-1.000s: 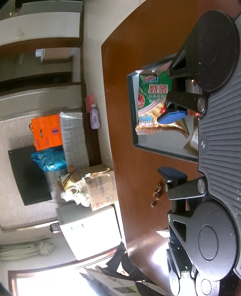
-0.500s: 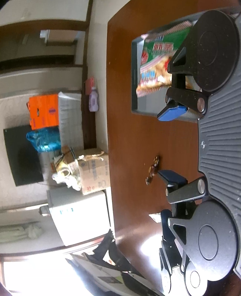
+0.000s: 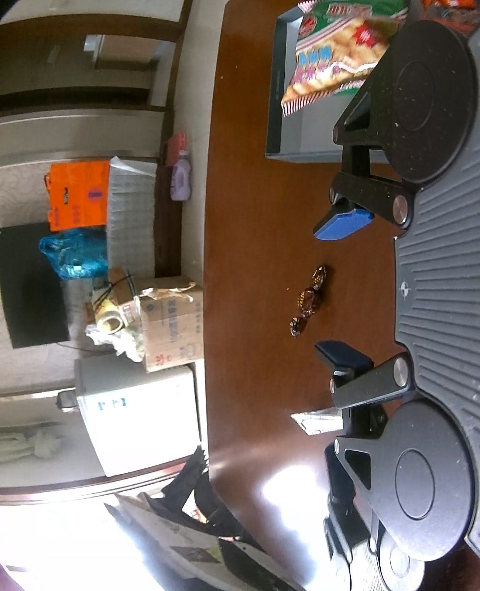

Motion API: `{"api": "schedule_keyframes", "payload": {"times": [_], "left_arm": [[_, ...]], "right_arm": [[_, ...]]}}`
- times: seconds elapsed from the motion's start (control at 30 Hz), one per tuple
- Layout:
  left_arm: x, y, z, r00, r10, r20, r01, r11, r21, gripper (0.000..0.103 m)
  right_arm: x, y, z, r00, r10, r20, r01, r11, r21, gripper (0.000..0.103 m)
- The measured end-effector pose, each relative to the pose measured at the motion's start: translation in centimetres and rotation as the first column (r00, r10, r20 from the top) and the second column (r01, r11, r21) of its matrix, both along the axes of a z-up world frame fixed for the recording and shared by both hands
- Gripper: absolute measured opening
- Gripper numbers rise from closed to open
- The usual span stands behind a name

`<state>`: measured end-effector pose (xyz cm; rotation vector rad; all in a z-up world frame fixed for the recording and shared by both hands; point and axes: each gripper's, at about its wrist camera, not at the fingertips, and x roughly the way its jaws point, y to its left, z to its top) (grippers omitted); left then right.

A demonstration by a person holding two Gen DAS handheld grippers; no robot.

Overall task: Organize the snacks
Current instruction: 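Move both tools back from the box to the remaining snacks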

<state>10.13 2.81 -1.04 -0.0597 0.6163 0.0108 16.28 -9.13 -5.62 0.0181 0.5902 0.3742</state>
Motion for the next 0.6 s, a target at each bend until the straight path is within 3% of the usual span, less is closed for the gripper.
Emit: {"api": "schedule_keyframes", "payload": {"times": [0.07,0.6], "left_arm": [[0.2,0.3,-0.2,1.0,0.018,-0.001,-0.018,0.999,0.039,0.067],[3.2,2.7,-2.2,0.997,0.059,-0.058,-0.059,0.998,0.007,0.067]], "right_arm": [[0.5,0.5,-0.3,1.0,0.003,-0.002,-0.003,1.0,-0.01,0.062],[4.8,5.4,-3.1,0.998,0.061,-0.014,-0.062,0.989,-0.134,0.066]]}}
